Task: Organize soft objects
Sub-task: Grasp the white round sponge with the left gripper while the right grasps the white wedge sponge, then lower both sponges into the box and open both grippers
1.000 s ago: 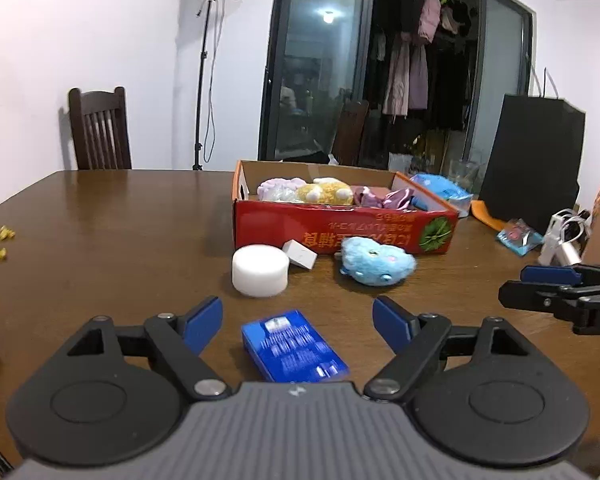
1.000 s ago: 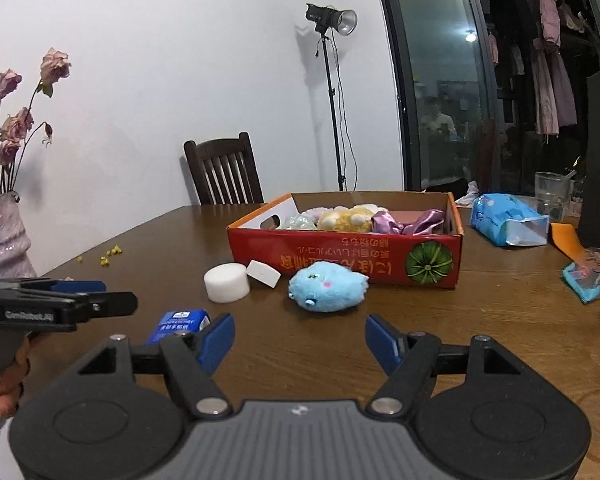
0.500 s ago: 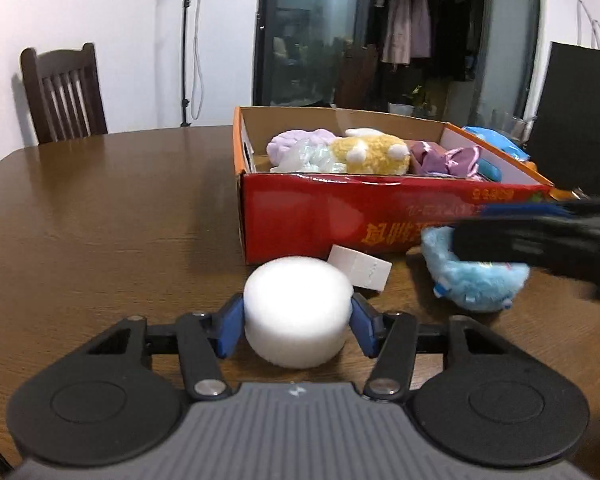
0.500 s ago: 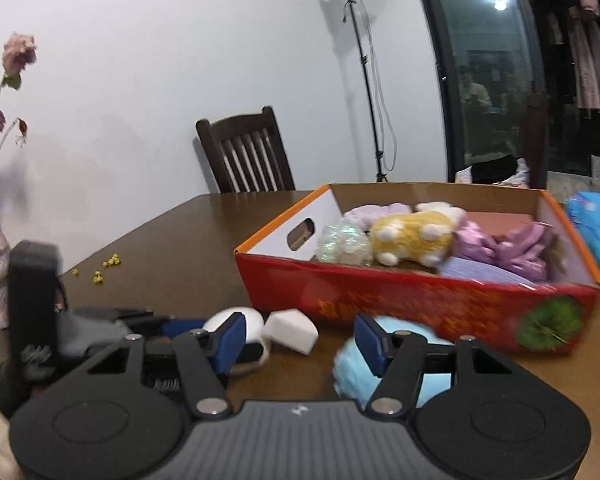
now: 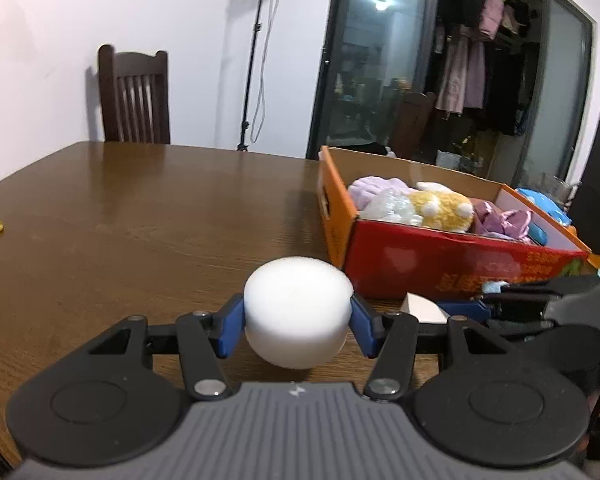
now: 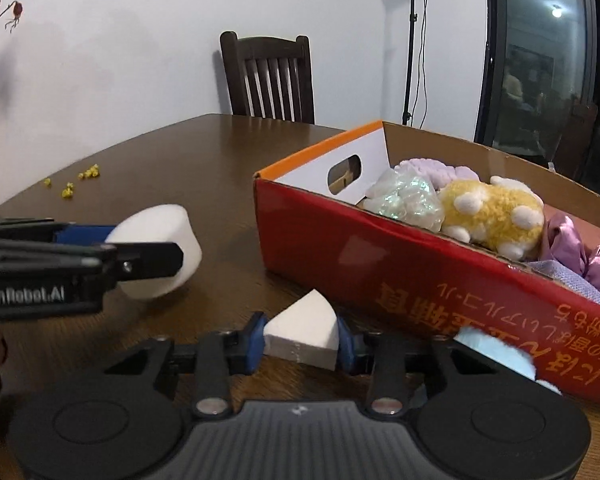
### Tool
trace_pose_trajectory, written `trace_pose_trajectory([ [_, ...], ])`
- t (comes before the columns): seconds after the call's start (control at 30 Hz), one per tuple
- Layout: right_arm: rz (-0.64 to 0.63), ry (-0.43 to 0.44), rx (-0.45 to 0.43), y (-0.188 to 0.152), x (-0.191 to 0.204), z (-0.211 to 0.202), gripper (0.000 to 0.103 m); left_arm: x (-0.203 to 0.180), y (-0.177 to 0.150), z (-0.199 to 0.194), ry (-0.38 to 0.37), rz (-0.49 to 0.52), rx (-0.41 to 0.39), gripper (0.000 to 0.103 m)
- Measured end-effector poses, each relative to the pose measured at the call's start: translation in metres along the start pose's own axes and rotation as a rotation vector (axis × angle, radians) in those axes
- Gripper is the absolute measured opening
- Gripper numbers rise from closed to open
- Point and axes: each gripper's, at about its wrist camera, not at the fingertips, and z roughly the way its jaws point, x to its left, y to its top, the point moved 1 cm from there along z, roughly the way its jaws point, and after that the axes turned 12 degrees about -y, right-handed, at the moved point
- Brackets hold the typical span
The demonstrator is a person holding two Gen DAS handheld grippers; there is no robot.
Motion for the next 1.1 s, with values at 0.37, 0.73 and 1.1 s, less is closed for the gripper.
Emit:
trace_pose_trajectory([
  [0.37, 0.069, -0.028, -0.113, -0.04, -0.039, -0.125, 0.034, -0.059, -0.012, -0.067, -0.162, -0.022, -0.059, 0.055],
  [0.73, 0.174, -0.132, -0.098, -0.13, -0.073, -0.22, 0.035, -0.147, -0.053, -0.114, -0.31, 0.091, -0.004, 0.056],
  [1.1, 0.162, -0.089, -0.18, -0.097, -0.091, -0.205, 0.035, -0.124, 0.013, -0.076, -0.226, 0.147, -0.072, 0.056],
])
